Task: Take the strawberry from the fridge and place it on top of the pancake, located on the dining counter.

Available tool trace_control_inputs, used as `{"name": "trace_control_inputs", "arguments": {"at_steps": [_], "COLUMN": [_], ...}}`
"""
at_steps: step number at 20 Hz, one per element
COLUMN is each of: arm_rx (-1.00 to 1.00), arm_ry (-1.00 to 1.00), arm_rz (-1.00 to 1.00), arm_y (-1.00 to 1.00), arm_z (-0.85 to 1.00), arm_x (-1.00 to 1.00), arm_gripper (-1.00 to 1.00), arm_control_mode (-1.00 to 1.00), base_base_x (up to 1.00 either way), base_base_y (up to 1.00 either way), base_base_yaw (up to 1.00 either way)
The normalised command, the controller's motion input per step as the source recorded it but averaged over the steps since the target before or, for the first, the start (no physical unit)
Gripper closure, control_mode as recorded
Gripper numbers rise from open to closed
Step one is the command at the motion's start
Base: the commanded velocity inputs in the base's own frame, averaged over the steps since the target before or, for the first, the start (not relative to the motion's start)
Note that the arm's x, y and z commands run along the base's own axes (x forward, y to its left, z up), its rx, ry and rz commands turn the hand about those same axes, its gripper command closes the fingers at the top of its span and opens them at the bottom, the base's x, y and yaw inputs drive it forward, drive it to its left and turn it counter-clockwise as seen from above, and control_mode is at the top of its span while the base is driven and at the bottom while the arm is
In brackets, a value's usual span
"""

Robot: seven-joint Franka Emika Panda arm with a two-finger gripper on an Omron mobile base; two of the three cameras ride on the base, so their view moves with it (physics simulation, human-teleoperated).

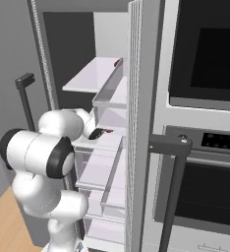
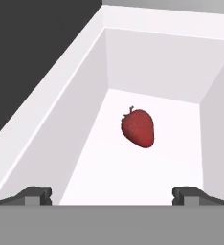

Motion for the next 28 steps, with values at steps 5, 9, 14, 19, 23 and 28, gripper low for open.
{"name": "trace_control_inputs", "arguments": {"at_steps": [5,9,14,19,23,28], "arm_rx": [0.0,0.0,0.0,0.0,0.0,0.0], "arm_ry": [0.02,0.0,0.0,0.0,0.01,0.02], "arm_rz": [0.0,0.0,0.0,0.0,0.0,0.0], "arm_y": [0.0,-0.02,0.0,0.0,0.0,0.0], "arm_z": [0.0,0.0,-0.05,-0.2,-0.29,-0.14], "arm_x": [0.43,0.37,0.25,0.17,0.08,0.05], "arm_gripper": [-1.0,-1.0,-1.0,-1.0,-1.0,-1.0], "arm_control_mode": [-1.0,-1.0,-1.0,-1.0,-1.0,-1.0], "base_base_x": [0.0,0.0,0.0,0.0,0.0,0.0], "base_base_y": [0.0,0.0,0.0,0.0,0.0,0.0], "base_base_yaw": [0.0,0.0,0.0,0.0,0.0,0.0]}}
